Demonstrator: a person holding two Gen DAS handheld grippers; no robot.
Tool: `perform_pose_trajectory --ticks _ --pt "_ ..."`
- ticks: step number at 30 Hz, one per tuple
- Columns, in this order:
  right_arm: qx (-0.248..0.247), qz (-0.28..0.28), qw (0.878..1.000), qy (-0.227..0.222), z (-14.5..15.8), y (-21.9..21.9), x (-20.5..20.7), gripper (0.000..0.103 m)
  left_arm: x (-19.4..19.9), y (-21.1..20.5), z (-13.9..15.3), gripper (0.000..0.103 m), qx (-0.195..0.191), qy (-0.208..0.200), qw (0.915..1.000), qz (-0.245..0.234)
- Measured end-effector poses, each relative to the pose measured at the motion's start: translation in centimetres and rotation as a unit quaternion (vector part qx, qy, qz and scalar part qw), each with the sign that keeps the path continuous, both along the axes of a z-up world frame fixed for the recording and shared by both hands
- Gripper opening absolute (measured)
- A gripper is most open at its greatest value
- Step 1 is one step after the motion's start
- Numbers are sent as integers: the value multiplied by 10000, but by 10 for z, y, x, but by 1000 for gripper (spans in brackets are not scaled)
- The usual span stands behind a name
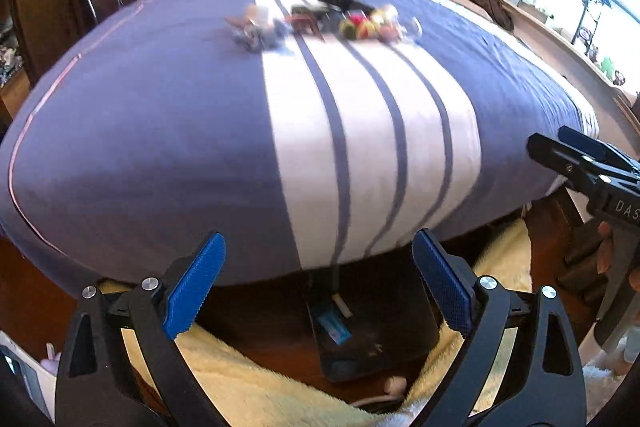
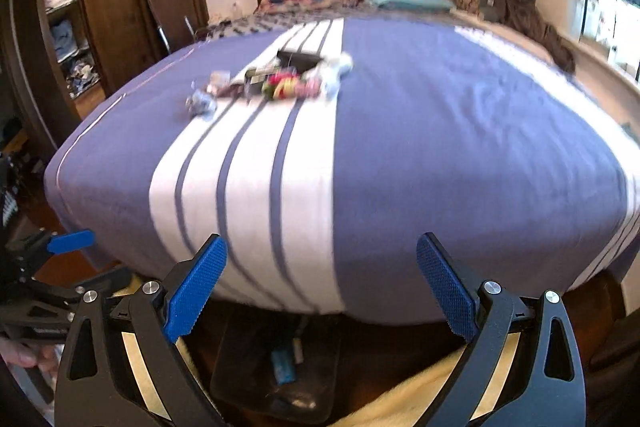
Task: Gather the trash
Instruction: 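Raise both open tools back up toward the items on the bed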
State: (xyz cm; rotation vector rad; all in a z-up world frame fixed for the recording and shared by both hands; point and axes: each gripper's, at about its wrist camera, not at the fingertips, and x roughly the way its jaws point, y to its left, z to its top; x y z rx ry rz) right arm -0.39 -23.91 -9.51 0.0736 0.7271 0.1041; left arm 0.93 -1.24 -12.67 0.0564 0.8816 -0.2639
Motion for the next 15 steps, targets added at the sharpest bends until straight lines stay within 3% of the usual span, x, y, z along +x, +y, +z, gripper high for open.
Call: perform_pose_trajectory --ticks 6,15 --pt "-159 -86 9996 -206 20 -8 23 96 30 9 22 90 9 -243 9996 131" --pt "-94 -211 9997 -51 7 -7 79 96 84 14 28 90 13 -323 9990 293"
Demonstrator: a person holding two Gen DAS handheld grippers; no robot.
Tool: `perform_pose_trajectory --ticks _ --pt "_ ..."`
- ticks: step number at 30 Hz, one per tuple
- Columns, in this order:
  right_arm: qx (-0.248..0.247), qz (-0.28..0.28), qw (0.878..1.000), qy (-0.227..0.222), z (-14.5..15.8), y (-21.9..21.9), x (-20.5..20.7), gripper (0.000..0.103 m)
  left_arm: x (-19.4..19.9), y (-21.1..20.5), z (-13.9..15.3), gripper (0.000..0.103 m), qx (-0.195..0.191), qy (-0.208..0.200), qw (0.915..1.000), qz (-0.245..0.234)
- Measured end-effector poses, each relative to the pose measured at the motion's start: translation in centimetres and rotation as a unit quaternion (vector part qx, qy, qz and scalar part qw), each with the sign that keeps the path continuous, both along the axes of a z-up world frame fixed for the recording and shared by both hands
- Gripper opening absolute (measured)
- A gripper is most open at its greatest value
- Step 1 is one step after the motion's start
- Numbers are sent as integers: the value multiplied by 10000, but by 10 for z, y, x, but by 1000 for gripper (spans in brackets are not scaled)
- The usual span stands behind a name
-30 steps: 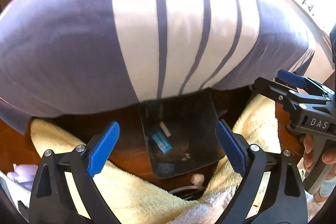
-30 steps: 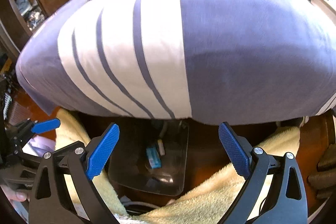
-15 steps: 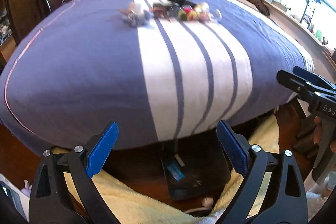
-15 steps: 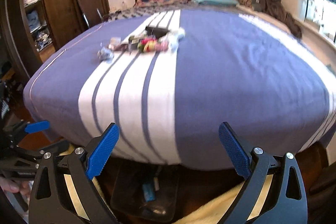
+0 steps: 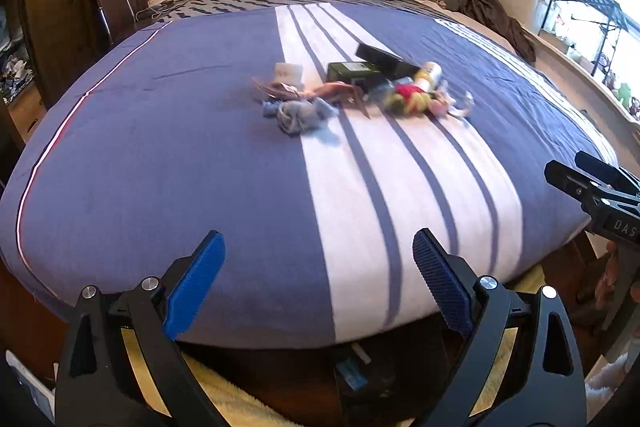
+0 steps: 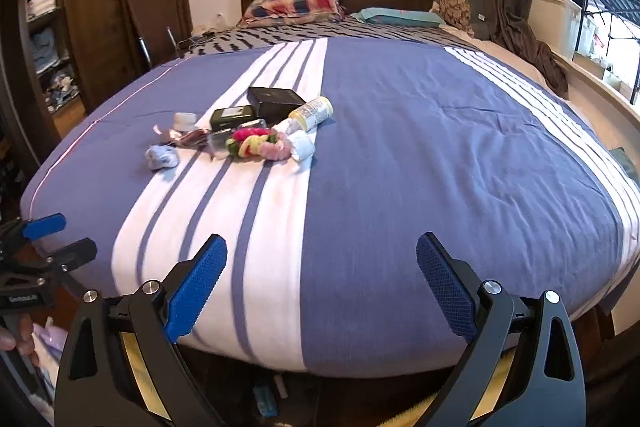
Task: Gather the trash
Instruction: 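Raise both open tools back up toward the items on the bed, then grasp the crumpled blue-white cloth with the left tool while the right tool grasps a white tissue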
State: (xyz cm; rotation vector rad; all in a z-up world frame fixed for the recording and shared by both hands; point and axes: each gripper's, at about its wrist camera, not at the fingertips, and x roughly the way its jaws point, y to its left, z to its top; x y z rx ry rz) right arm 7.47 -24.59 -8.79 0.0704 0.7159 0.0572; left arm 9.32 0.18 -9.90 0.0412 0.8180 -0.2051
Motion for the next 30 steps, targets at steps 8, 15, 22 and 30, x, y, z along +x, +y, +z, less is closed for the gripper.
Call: perform_pose_trajectory --ticks 8,15,22,30 --pt "178 37 9998 75 -6 0 54 96 52 10 -3 90 27 17 9998 194" --pt "175 44 9997 146 -15 1 88 96 95 12 -11 90 -5 69 9994 334" --pt "135 148 9996 179 -23 8 104 84 132 -1 -16 90 -74 102 9996 256" --pt "179 393 9987 273 -31 11 116 38 157 -14 -26 63 -37 264 9996 84"
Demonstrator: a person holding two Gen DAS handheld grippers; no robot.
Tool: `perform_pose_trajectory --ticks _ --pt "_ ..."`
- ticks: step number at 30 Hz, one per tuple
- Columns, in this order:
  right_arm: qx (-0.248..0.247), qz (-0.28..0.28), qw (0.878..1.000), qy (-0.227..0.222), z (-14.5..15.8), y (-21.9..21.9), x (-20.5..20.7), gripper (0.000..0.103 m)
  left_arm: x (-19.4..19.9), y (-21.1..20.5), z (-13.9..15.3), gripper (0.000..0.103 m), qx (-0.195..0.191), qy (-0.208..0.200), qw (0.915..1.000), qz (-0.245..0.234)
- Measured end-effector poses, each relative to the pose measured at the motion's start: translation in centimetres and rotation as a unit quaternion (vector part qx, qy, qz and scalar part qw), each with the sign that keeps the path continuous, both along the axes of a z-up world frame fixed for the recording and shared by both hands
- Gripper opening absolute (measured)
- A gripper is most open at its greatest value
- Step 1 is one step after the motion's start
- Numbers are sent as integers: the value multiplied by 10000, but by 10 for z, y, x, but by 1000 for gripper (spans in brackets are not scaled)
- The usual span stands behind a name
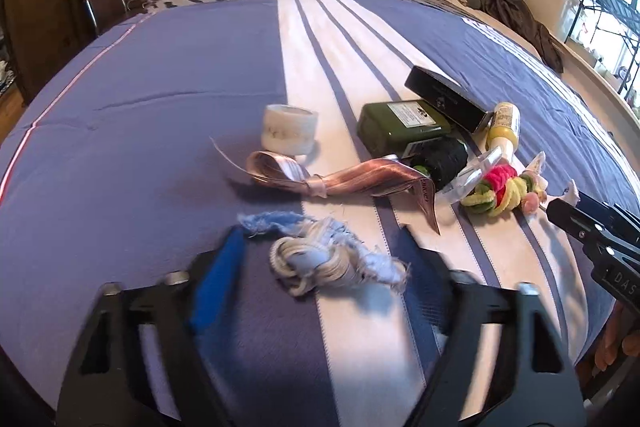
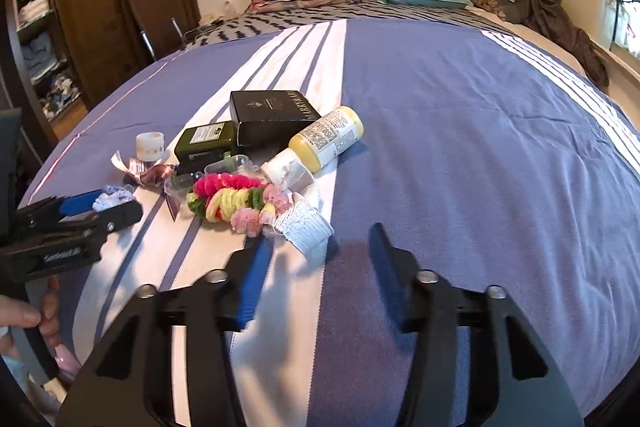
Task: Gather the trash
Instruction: 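Grasp the crumpled blue-white cloth with the left tool while the right tool grasps a white tissue, then lower the cloth and tissue down over the black trash bin with both tools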
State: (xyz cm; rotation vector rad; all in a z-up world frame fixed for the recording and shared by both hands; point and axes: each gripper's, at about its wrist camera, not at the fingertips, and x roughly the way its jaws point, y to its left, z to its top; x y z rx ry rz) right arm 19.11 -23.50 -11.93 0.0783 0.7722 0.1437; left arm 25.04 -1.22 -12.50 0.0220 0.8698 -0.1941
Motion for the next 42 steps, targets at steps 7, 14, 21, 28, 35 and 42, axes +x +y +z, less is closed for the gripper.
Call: perform_pose_trajectory --ticks 7,14,21,28,35,42 --pt "-85 39 9999 -52 2 0 -4 15 -8 0 1 42 65 -35 10000 -61" --pt "-85 -274 9995 -98 18 -9 -35 13 -52 5 8 37 33 -193 9997 -166" --pt "31 -69 9994 -325 37 -3 -86 13 -115 -1 28 37 -33 -491 9982 -339" --pt "47 317 9982 -509 51 14 -139 13 -177 -7 47 37 -43 -779 9955 -537" --pt "178 523 9977 -384 43 22 -186 13 -218 -14 40 37 -75 -695 9951 -696" --pt "271 637 9976 58 10 27 -210 13 -249 -18 4 37 -106 -271 9959 -851"
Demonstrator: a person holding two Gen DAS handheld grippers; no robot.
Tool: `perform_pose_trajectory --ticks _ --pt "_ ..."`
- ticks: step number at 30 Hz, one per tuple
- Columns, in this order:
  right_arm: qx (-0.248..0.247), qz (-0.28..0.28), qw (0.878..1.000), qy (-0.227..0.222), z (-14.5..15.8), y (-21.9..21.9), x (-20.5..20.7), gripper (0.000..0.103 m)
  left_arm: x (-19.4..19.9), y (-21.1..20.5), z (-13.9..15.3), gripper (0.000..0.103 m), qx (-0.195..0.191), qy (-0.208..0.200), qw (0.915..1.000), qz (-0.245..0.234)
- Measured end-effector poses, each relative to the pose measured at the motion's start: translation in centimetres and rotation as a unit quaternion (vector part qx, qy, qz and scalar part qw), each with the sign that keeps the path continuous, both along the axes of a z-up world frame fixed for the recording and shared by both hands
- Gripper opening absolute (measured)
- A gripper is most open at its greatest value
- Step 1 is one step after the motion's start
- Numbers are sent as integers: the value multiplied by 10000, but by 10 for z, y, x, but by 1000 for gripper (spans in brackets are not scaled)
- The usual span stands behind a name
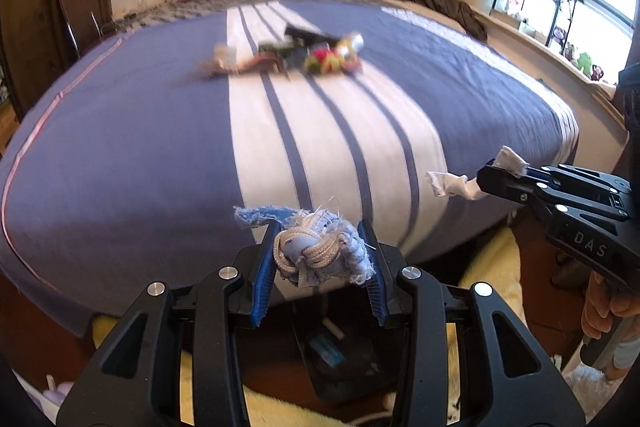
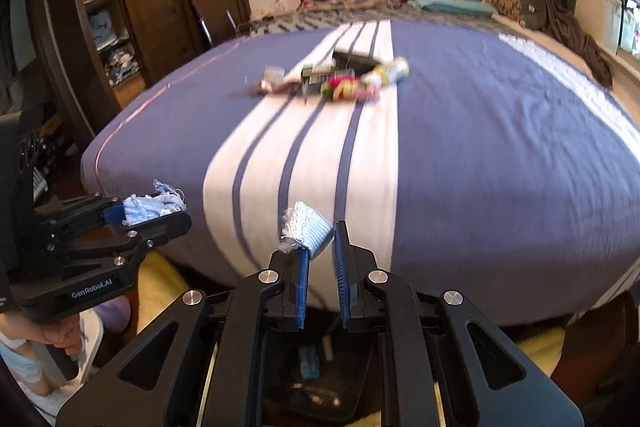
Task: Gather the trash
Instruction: 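Lower the cloth and tissue down over the black trash bin with both tools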
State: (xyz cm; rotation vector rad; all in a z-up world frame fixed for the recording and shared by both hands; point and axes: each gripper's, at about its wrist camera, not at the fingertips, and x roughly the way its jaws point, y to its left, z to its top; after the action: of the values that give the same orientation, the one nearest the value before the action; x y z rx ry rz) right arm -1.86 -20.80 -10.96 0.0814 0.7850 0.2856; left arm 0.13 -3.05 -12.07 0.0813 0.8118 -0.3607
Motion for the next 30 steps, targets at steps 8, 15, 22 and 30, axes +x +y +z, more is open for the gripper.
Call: perform_pose_trajectory --ticks 8,15,22,30 --pt "-30 90 9974 716 -56 10 -6 13 -9 2 -59 37 -13 807 9967 -55" --pt "-20 118 9928 1188 -92 14 -2 13 -6 -1 -105 37 71 1365 9906 -81" --pt "24 172 9876 1561 -118 19 1 13 0 -9 -143 37 109 1870 9822 -141" --pt "121 234 9776 2087 -150 24 8 13 5 -11 -177 37 16 2453 9692 -207"
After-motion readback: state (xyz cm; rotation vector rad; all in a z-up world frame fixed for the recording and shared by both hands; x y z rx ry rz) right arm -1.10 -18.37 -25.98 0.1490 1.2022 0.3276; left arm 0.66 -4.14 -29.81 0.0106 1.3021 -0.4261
